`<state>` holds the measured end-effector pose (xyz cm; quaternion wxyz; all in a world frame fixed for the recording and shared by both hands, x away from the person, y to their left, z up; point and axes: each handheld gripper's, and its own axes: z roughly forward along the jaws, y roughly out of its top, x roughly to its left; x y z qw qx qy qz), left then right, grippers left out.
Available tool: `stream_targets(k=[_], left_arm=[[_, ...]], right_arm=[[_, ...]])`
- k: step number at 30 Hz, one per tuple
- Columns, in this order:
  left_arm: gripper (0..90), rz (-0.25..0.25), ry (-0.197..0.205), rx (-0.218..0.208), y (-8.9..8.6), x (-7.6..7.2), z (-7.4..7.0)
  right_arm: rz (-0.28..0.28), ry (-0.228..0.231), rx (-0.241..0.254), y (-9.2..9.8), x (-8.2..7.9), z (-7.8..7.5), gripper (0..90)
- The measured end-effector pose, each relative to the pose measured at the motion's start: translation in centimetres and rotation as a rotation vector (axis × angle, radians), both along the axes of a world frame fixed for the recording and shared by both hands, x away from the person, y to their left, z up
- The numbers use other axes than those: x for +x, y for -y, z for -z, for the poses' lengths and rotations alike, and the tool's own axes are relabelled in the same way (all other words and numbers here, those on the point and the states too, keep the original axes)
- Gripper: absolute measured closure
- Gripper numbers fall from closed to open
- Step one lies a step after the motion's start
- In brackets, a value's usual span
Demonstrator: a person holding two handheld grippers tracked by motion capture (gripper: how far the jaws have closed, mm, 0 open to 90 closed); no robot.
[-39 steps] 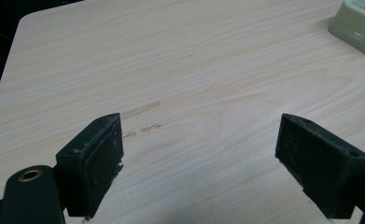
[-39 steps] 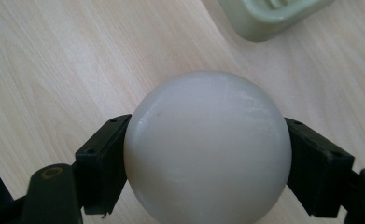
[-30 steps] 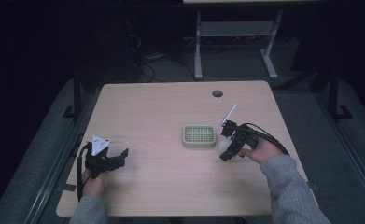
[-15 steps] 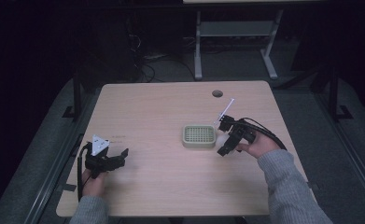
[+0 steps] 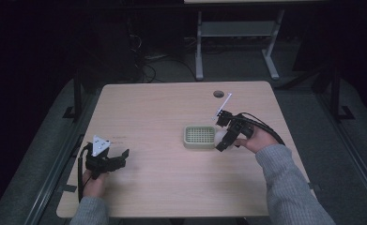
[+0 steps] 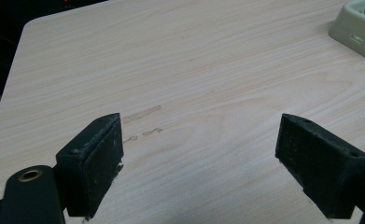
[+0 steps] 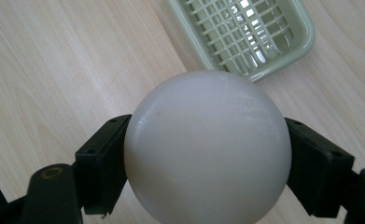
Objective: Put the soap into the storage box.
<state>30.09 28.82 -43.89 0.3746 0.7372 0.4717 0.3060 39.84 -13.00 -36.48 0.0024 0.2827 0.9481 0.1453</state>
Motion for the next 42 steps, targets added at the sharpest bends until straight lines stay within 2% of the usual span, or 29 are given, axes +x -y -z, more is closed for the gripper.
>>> stream_targets(k=[9, 12, 17, 24, 36, 39, 42], left_arm=[[14.9, 0.001, 0.006, -0.002, 0.0, 0.0, -0.1], [14.8, -0.001, 0.008, -0.003, -0.1, 0.0, -0.1], [14.8, 0.0, 0.008, -0.003, -0.1, 0.0, -0.1], [14.9, 0.0, 0.008, -0.003, -0.1, 0.0, -0.1], [14.8, -0.001, 0.009, -0.005, -0.1, 0.0, -0.1], [14.8, -0.002, 0.009, -0.006, -0.1, 0.0, -0.1], [14.9, -0.001, 0.009, -0.006, -0.1, 0.0, -0.1]], right_arm=[[-0.006, -0.003, 0.003, -0.7, 0.7, -0.3, 22.0], [-0.011, -0.003, -0.015, -1.0, 0.9, -0.3, 22.0], [-0.009, -0.007, -0.016, -1.3, 1.4, -0.6, 22.0], [-0.017, -0.007, -0.005, -1.8, 1.8, -0.8, 22.0], [-0.029, -0.014, -0.027, -3.0, 2.8, -1.0, 22.0], [-0.034, -0.017, -0.007, -3.2, 3.1, -1.0, 22.0], [-0.037, -0.017, -0.013, -3.4, 3.3, -0.8, 22.0]])
